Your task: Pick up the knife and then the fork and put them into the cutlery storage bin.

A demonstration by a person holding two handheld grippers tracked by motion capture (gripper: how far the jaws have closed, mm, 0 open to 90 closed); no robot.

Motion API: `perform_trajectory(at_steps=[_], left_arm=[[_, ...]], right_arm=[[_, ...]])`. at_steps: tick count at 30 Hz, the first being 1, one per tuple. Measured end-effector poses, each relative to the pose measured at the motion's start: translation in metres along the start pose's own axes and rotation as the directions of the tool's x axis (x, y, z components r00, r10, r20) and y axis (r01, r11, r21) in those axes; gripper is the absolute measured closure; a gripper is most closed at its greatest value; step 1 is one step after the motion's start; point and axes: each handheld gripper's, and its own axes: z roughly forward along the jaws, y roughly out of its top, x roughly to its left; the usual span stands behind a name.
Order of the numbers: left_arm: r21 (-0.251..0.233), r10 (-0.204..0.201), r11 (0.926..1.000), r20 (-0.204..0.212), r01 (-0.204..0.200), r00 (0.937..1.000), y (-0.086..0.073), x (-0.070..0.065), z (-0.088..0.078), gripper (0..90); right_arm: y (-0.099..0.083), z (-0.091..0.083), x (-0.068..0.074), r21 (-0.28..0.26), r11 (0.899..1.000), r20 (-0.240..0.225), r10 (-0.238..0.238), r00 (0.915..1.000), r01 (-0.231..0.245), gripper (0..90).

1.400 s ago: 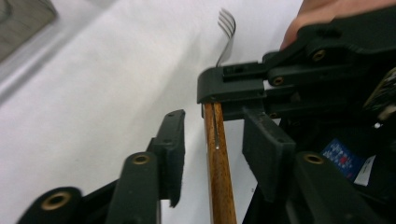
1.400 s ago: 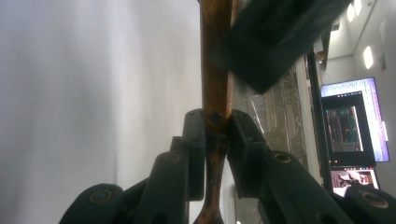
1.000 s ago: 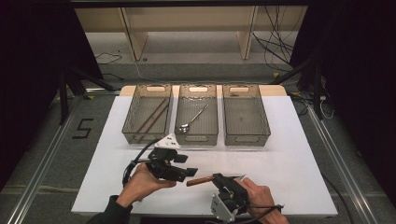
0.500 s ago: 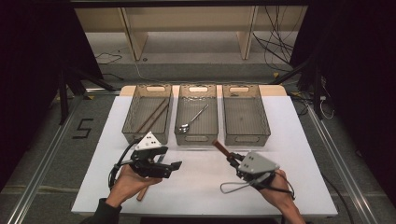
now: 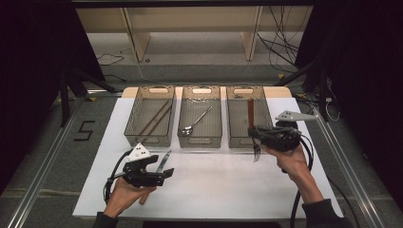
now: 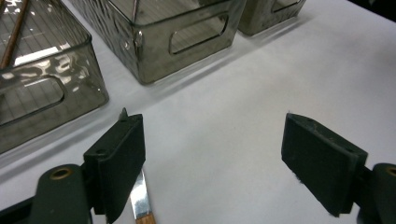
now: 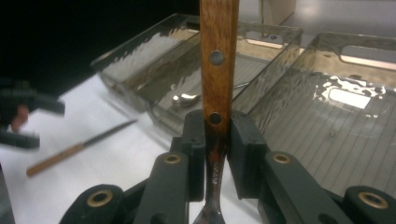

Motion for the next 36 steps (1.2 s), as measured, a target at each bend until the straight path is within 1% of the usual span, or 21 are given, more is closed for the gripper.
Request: perform_trajectory(at_steps=[3,4,6,9,13,14,18,23,25,28,29,33,36], left_arm=[[0.021,-0.009,0.9997,-0.007,0.009,0.9999,-0.006,0.003,0.004,21.0],[0.024,-0.012,0.9996,-0.013,0.012,0.9998,-0.007,0.003,0.004,21.0],[0.028,-0.01,0.9995,-0.027,0.011,0.9996,-0.008,0.005,0.003,21.0],[0.021,-0.014,0.9997,-0.041,0.015,0.9991,-0.01,0.006,0.002,21.0],[0.014,-0.027,0.9995,-0.047,0.028,0.9985,-0.012,0.007,0.002,20.8],[0.016,-0.027,0.9995,-0.047,0.027,0.9985,-0.013,0.007,0.002,20.7],[0.022,-0.022,0.9995,-0.047,0.023,0.9987,-0.013,0.007,0.003,20.5],[0.027,-0.022,0.9994,-0.047,0.023,0.9987,-0.014,0.008,0.003,20.5],[0.031,-0.022,0.9992,-0.051,0.024,0.9985,-0.014,0.007,0.003,20.3],[0.031,-0.023,0.9992,-0.054,0.024,0.9983,-0.014,0.007,0.003,20.2],[0.029,-0.022,0.9993,-0.055,0.024,0.9983,-0.014,0.008,0.003,20.2],[0.02,-0.027,0.9994,-0.055,0.028,0.9981,-0.016,0.007,0.003,19.7],[0.023,-0.02,0.9995,-0.052,0.022,0.9984,-0.016,0.008,0.003,19.3]], right_arm=[[0.009,0.004,-0.013,-0.004,0.998,-0.011,0.067,0.9977,-0.067,78.1],[0.013,0.006,-0.016,-0.002,0.997,-0.004,0.08,0.9968,-0.08,78.1],[0.018,0.009,-0.022,-0.006,0.994,-0.006,0.113,0.9936,-0.113,78.1],[0.026,0.015,-0.031,-0.008,0.989,0.005,0.149,0.9889,-0.149,78.1],[0.037,0.024,-0.04,-0.007,0.984,0.042,0.18,0.9827,-0.18,78.0],[0.039,0.027,-0.042,-0.005,0.983,0.057,0.184,0.9813,-0.184,78.0],[0.047,0.037,-0.05,-0.002,0.979,0.09,0.205,0.9746,-0.206,78.0],[0.053,0.05,-0.058,-0.005,0.971,0.121,0.237,0.9639,-0.239,78.0],[0.055,0.055,-0.061,-0.008,0.969,0.14,0.247,0.9588,-0.248,78.0],[0.057,0.064,-0.065,0.007,0.968,0.176,0.247,0.9529,-0.252,78.0],[0.057,0.066,-0.066,0.011,0.967,0.182,0.249,0.9511,-0.256,78.0],[0.056,0.077,-0.07,0.022,0.962,0.216,0.262,0.9405,-0.273,78.0],[0.055,0.085,-0.072,0.048,0.961,0.25,0.254,0.9344,-0.274,78.0]])
